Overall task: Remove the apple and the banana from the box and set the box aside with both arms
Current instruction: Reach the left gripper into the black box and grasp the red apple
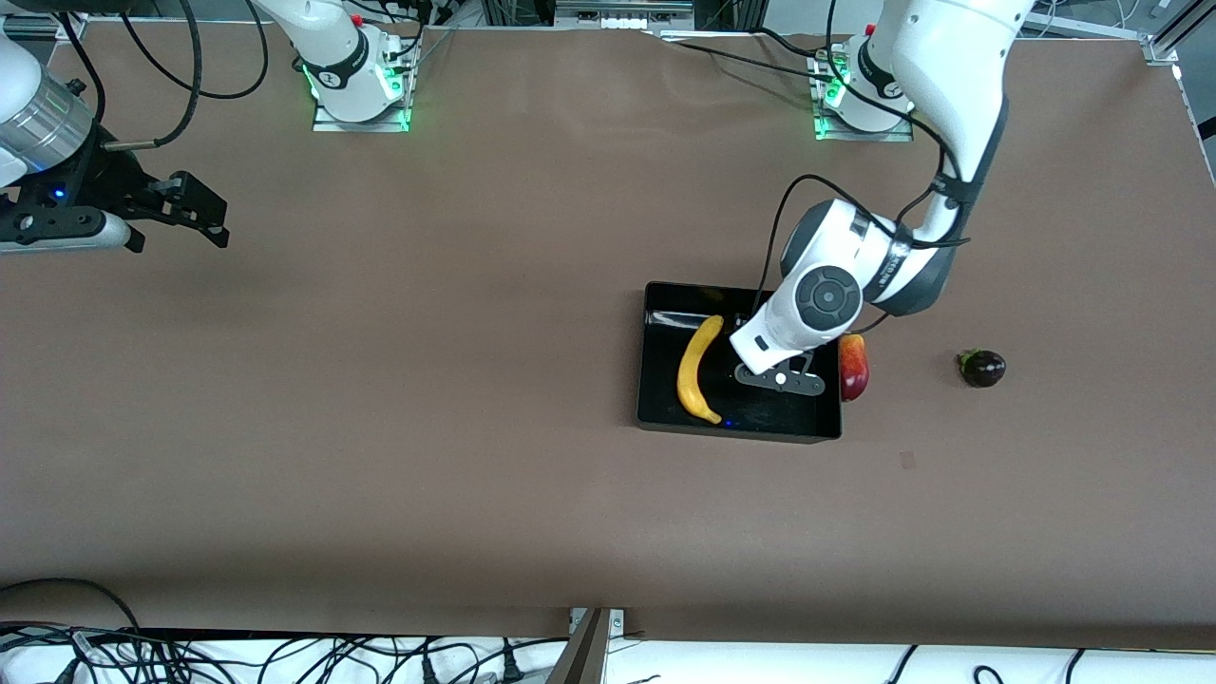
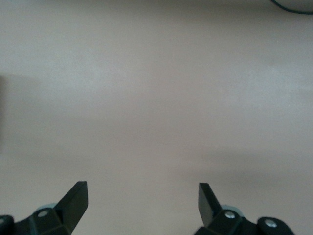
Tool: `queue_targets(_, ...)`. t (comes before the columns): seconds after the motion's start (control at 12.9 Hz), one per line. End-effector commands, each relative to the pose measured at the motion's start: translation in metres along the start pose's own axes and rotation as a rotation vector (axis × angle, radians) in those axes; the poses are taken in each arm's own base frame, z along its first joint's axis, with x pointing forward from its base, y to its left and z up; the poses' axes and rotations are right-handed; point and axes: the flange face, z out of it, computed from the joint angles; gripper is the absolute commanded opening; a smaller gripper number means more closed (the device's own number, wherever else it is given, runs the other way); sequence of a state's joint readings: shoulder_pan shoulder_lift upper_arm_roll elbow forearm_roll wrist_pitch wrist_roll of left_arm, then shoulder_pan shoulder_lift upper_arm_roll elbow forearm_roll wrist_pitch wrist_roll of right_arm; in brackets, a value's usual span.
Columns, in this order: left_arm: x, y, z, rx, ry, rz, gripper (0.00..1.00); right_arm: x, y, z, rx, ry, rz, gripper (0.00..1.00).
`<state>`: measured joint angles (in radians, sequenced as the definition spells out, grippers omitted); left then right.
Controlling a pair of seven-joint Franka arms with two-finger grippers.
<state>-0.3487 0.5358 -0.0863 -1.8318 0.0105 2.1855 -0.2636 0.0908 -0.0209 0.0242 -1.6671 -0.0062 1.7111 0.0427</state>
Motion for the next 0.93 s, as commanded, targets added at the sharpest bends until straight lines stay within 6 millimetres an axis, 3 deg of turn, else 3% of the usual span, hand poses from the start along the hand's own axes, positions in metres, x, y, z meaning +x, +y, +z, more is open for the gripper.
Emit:
queue_targets(0.0, -0.007, -0.006, 0.003, 0.043, 0.047, 0.024, 1.00, 0.008, -0.001, 0.004, -0.003, 0.017, -0.011, 1.00)
queue_targets(0.31, -0.014, -0.009, 0.025, 0.048, 0.033, 0.029, 1.00, 0.011, -0.007, 0.004, 0.000, 0.032, -0.020, 1.00)
queue_targets(0.39, -0.014, -0.007, 0.031, 0.050, 0.024, 0.034, 0.94, 0.011, -0.009, 0.004, -0.003, 0.030, -0.024, 1.00)
queue_targets(0.54, -0.013, -0.010, 0.032, 0.051, 0.016, 0.027, 0.41, 0.011, -0.008, 0.005, -0.002, 0.026, -0.024, 1.00)
queue_targets(0.62, -0.011, -0.011, 0.027, 0.049, 0.024, 0.027, 0.24, 0.010, -0.008, 0.005, -0.002, 0.020, -0.022, 1.00)
queue_targets(0.7, -0.010, -0.013, 0.020, 0.045, 0.029, 0.021, 0.18, 0.009, -0.009, 0.005, -0.002, 0.018, -0.022, 1.00)
queue_targets(0.85, -0.005, -0.014, -0.017, 0.039, 0.040, 0.008, 0.16, 0.009, -0.009, 0.005, -0.001, 0.017, -0.025, 1.00)
